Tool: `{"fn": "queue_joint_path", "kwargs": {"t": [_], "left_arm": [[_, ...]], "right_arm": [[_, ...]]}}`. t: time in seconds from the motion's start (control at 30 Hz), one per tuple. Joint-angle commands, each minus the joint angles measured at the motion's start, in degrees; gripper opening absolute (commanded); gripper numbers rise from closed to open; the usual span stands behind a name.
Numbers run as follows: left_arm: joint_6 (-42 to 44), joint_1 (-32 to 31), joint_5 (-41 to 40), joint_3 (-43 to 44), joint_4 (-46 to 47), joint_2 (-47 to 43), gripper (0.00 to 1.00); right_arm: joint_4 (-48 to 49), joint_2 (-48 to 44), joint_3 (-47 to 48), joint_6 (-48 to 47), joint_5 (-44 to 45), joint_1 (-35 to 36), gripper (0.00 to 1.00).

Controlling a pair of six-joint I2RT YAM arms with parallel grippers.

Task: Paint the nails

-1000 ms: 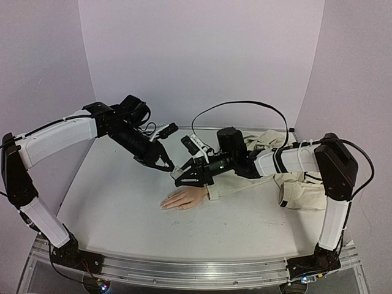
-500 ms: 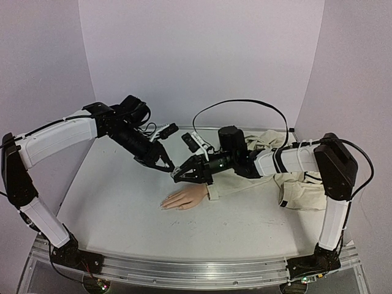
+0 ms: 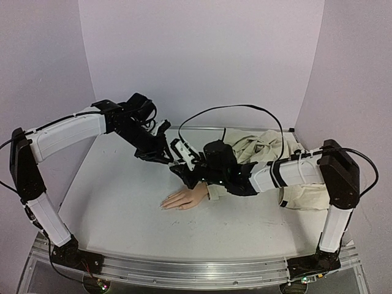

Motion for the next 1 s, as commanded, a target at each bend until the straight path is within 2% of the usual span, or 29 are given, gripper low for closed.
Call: {"fn": "queue_joint_path", "kwargs": {"t": [0.0, 0.13, 0.23, 0.3, 0.33, 0.5, 0.63, 0.73, 0.8, 0.97], "left_arm": [[-9.4, -0.8, -5.4, 4.5, -1.6, 1.3, 0.00], [-10.3, -0.8, -6.3, 5.4, -0.8, 0.6, 0.00], [-9.1, -0.8, -6.6, 4.9, 0.6, -0.9, 0.00], [-7.9, -0.8, -7.2, 3.0, 2.2, -2.7, 0.04], [-7.3, -0.8, -7.6, 1.9, 3.3, -4.0, 0.09], [-2.2, -0.7, -5.5, -7.3, 14.3, -12.6, 0.57], [-1.3, 0.2, 0.3, -16.5, 29.1, -21.0, 0.82], [-0.3, 0.3, 8.2, -19.0, 37.5, -23.7, 0.87], [0.9, 0.3, 11.7, -16.8, 38.8, -22.7, 0.88], [3.6, 0.3, 14.2, -11.5, 41.8, -19.9, 0.88]], "right_arm": [[7.6, -2.4, 2.7, -5.2, 33.4, 0.8, 0.00], [7.7, -2.1, 4.9, -4.2, 31.5, 0.9, 0.00], [10.0, -4.3, 2.8, -1.5, 30.0, 0.9, 0.00], [10.9, -6.4, 1.1, 0.6, 26.9, 0.2, 0.00], [10.9, -7.6, 0.4, 1.5, 23.9, -0.2, 0.00], [9.8, -15.0, -3.8, 4.6, 3.5, -3.9, 0.00], [8.8, -18.6, -5.3, 12.6, -14.8, -10.3, 0.00], [9.1, -18.4, -4.0, 17.8, -32.3, -14.3, 0.00], [9.0, -16.9, -1.6, 20.1, -41.5, -14.6, 0.00], [13.4, -12.2, 3.7, 29.2, -54.4, -14.6, 0.00]]}}
